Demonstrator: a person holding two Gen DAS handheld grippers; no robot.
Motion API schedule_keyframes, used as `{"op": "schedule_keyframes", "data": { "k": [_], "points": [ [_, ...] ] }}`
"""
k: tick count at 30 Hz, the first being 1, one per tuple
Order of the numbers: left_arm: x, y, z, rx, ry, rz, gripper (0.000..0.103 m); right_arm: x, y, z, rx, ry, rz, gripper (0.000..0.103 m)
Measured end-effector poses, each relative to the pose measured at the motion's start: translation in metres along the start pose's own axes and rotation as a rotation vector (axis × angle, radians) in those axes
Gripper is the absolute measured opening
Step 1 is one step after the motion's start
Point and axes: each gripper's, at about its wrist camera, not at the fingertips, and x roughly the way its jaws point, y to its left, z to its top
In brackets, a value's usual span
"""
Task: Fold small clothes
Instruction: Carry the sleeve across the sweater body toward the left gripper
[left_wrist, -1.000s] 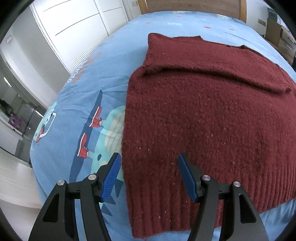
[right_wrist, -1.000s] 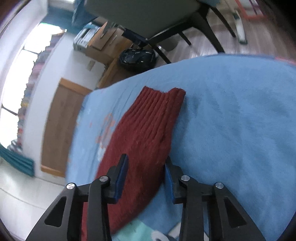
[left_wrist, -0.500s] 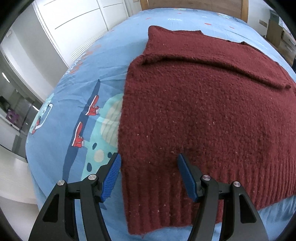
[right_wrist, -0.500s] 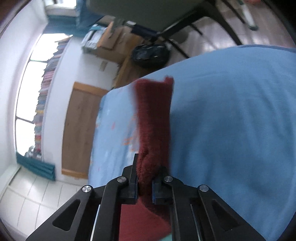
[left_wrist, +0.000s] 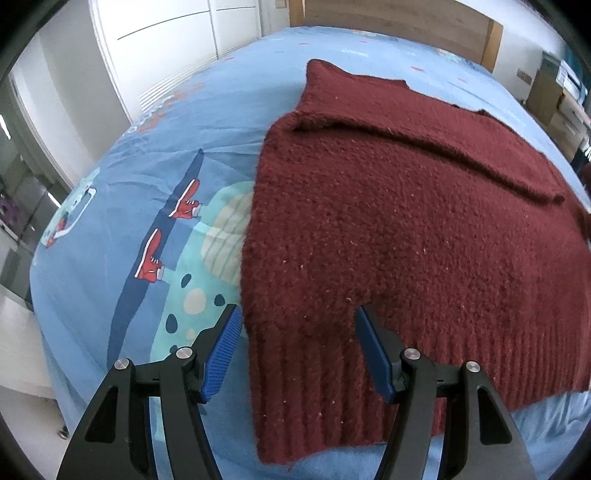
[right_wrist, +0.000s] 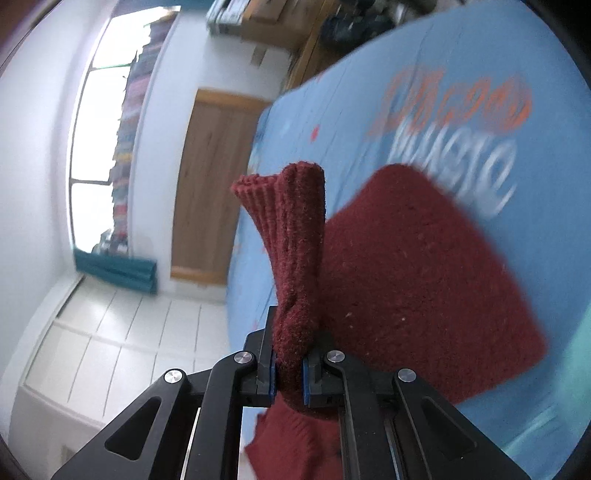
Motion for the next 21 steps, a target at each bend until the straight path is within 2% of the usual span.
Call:
{"op": "schedule_keyframes", "data": {
  "k": [8,16,21],
  "points": [
    [-0.008,0.018,0.001,-0.070,-0.002,-0.048,0.058,0.075,0.055,-0.102,0.001,0.193,0.105,0.009],
    [-0.014,0.036,0.011,-0.098,-0.022,-0.045,0.058,0.135,0.099,-0.187,-0.041,0.338,0.112,0.009],
    [-0.013,0.055,0.015,-0.141,-0.022,-0.042,0.058,0.161,0.120,-0.219,-0.091,0.401,0.101,0.009]
  ]
}}
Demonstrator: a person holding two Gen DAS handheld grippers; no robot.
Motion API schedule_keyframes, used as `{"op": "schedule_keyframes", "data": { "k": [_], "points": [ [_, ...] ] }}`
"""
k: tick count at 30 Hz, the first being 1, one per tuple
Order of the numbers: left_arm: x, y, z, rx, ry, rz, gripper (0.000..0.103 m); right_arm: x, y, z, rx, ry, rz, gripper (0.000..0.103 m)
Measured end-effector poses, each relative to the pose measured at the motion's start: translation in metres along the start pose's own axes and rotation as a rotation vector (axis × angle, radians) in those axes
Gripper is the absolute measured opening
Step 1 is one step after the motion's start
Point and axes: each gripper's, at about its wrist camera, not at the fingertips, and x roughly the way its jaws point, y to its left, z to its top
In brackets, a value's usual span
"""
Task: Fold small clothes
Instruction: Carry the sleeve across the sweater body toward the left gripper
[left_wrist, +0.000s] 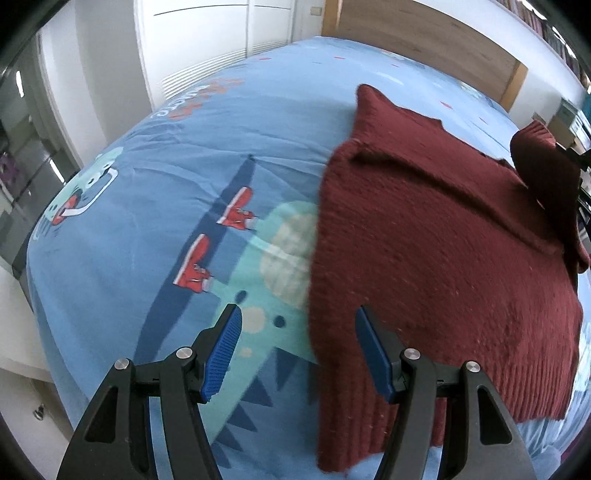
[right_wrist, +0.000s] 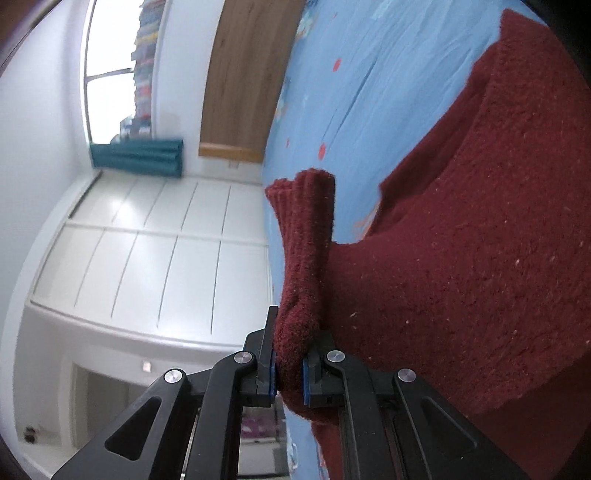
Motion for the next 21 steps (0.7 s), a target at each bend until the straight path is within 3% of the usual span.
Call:
{"op": "schedule_keyframes", "data": {
  "k": [8,21],
  "points": [
    [-0.006,0.028,0.011,-0.049,-0.009,0.013,0.058,0.058,0.030,-0.017,-0.064,0.083,-0.003,0.009],
    [-0.005,0.049,0.008,-0.055,-0.003,0.047,0.058,0.126,0.037,-0.054,-0.121,0.192,-0.056,0.010]
  ]
}}
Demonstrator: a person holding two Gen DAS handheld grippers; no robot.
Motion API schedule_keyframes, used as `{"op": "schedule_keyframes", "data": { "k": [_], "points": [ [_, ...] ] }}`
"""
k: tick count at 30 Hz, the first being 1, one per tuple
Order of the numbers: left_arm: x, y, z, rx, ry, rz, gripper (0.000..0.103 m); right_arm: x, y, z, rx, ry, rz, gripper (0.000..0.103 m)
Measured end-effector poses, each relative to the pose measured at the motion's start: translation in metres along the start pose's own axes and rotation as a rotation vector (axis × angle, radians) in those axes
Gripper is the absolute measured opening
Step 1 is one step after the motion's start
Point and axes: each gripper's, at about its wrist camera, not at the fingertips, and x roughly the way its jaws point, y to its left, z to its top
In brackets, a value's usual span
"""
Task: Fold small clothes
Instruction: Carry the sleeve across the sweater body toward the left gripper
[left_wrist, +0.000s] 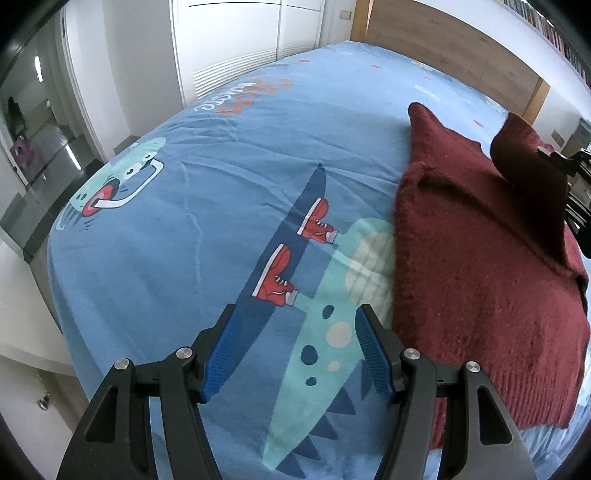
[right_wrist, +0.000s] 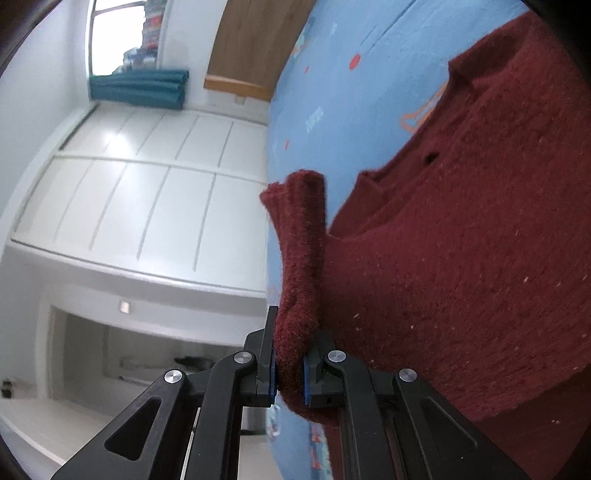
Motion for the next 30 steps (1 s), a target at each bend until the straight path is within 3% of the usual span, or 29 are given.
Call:
{"op": "schedule_keyframes", "data": {
  "k": [11,17,20,22,27,30],
  "points": [
    [0.007,-0.003,-0.003,0.013,0.021,0.013,0.058,0.055,0.004,-0.012,-0.188,0.139,-0.253,0.012],
    [0.006,-0.010,-0.006,0.031,0.023,0.019,0.058,0.088,0.014,-0.031,-0.330,0.219,-0.378,0.019],
    [0.005,-0.015,-0.008,0.041,0.025,0.019,0.058,0.102,0.022,-0.035,-0.361,0.231,-0.407,0.021],
    [0.003,-0.019,-0.009,0.052,0.023,0.019,0.058,0.110,0.028,-0.034,-0.371,0.238,-0.409,0.029],
    [-0.005,-0.028,-0.007,0.069,0.009,0.016,0.058,0.117,0.048,-0.045,-0.447,0.266,-0.413,0.040],
    [-0.010,-0.035,-0.004,0.084,-0.005,0.017,0.058,0.112,0.059,-0.051,-0.499,0.260,-0.400,0.040]
  ]
}}
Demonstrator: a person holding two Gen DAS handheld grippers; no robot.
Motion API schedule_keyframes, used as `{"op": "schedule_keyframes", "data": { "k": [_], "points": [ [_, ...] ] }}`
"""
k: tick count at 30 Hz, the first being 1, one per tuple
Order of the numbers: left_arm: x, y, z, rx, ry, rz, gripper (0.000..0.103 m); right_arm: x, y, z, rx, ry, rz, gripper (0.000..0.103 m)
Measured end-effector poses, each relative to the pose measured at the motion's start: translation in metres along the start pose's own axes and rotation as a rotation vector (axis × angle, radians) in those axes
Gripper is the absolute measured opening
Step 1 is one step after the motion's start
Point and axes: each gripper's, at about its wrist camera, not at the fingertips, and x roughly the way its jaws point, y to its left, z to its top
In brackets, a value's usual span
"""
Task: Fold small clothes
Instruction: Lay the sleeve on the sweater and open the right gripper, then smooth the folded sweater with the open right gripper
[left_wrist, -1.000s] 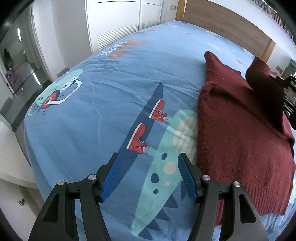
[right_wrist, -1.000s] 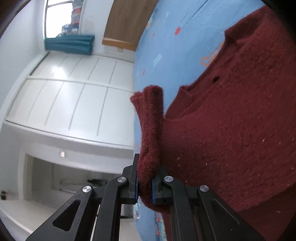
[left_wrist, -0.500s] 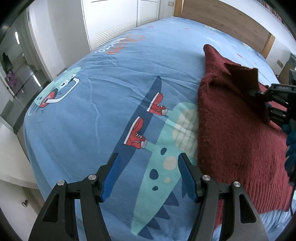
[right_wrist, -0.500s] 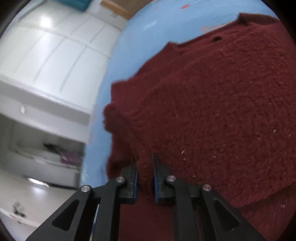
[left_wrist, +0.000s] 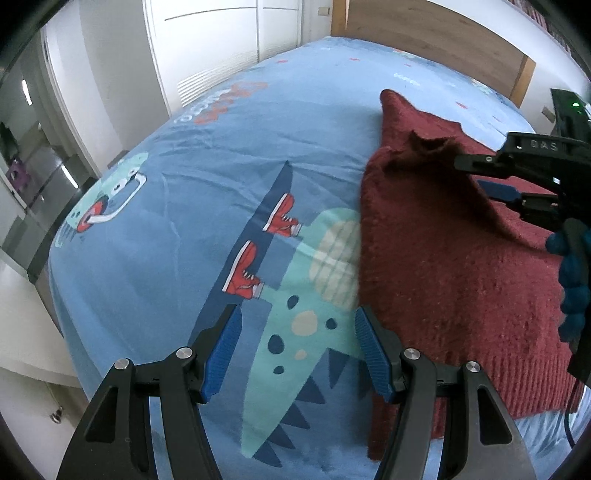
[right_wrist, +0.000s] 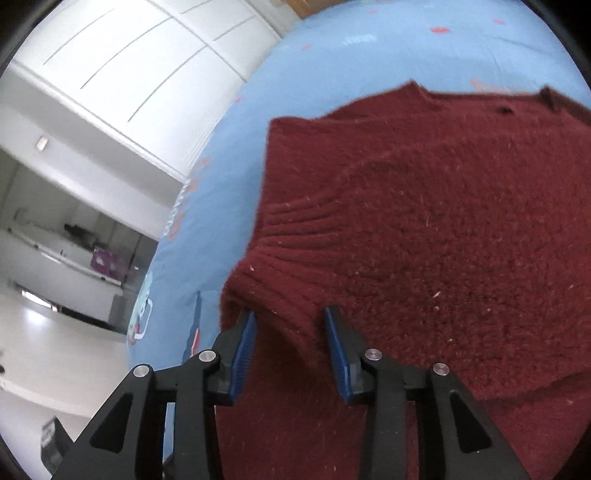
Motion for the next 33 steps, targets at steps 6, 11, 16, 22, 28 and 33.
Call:
{"op": "schedule_keyframes", "data": {
  "k": [6,11,16,22,28,33],
  "points": [
    [-0.007,-0.018,0.003,0.035,-0.018,-0.010,0.058,-0.041,-0.014,-0.016,-0.066,-0.075,-0.029,0.040],
    [-0.009,-0.037,0.004,0.079,-0.022,-0.020,0.058,-0.081,-0.058,-0.035,-0.064,-0.163,-0.178,0.040],
    [-0.006,-0.046,0.005,0.107,-0.013,-0.016,0.058,-0.103,-0.111,-0.035,-0.029,-0.215,-0.397,0.041],
    [-0.008,-0.053,0.004,0.120,-0.011,-0.005,0.058,-0.104,-0.159,-0.047,-0.028,-0.182,-0.539,0.045],
    [-0.012,-0.059,0.003,0.134,-0.020,-0.007,0.058,-0.099,-0.160,-0.086,-0.130,-0.149,-0.557,0.052],
    [-0.012,-0.062,0.000,0.153,-0.025,-0.012,0.058,-0.108,-0.160,-0.115,-0.155,-0.127,-0.557,0.052]
  ]
}}
